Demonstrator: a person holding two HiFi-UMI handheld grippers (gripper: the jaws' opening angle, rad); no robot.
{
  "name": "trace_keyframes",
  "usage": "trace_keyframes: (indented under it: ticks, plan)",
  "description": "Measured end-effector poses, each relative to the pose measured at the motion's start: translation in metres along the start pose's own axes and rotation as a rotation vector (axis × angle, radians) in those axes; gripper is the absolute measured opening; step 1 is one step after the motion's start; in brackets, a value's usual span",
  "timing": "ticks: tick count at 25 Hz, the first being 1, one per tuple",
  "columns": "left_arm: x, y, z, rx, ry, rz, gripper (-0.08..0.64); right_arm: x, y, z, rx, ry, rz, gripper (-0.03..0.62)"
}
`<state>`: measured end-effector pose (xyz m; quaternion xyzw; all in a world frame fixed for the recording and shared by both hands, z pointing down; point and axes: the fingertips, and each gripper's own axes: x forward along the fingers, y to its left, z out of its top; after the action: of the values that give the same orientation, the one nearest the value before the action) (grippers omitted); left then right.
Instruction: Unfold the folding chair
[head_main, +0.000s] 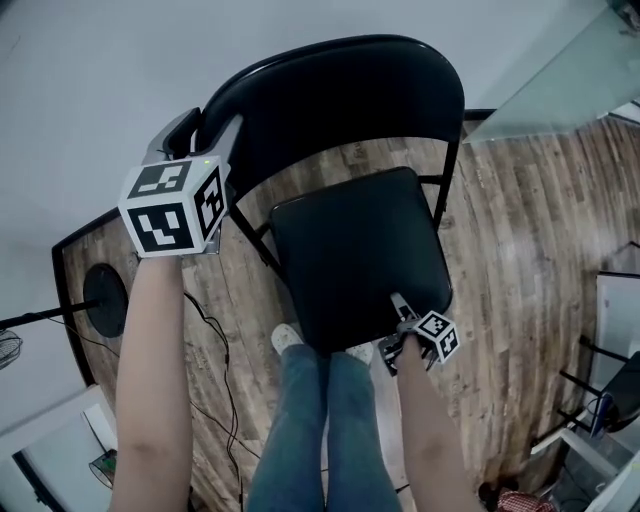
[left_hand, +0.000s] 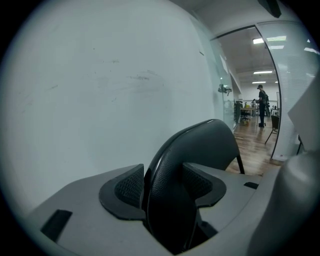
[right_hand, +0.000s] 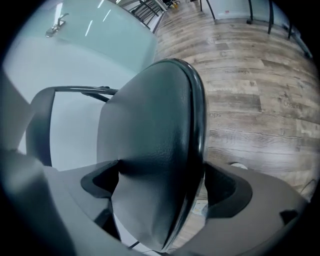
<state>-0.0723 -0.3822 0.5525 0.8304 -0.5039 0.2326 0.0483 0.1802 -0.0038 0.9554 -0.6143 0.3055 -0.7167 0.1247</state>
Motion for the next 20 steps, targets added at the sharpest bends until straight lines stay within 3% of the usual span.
trace_keyframes:
  ticks: [2, 5, 8, 14, 20]
  plan:
    - [-0.004, -0.003, -0.002, 0.003, 0.003, 0.001, 0.230, -0.013, -0.003, 0.008, -0.125, -0.053, -0.143, 0.514]
    - [-0.004, -0.004, -0.003, 0.003, 0.022, 0.005, 0.230, -0.032, 0.010, 0.021, -0.435, -0.101, -0.385, 0.511]
    - [-0.004, -0.003, -0.001, 0.007, 0.024, 0.006, 0.230, -0.042, 0.029, 0.022, -0.594, -0.068, -0.500, 0.511]
    - [-0.006, -0.005, -0.001, -0.006, 0.059, 0.005, 0.230, -0.073, 0.047, 0.008, -0.704, 0.026, -0.535, 0.508]
    - [-0.007, -0.004, 0.000, -0.005, 0.130, 0.004, 0.230, -0.123, 0.071, -0.025, -0.791, 0.146, -0.492, 0.505]
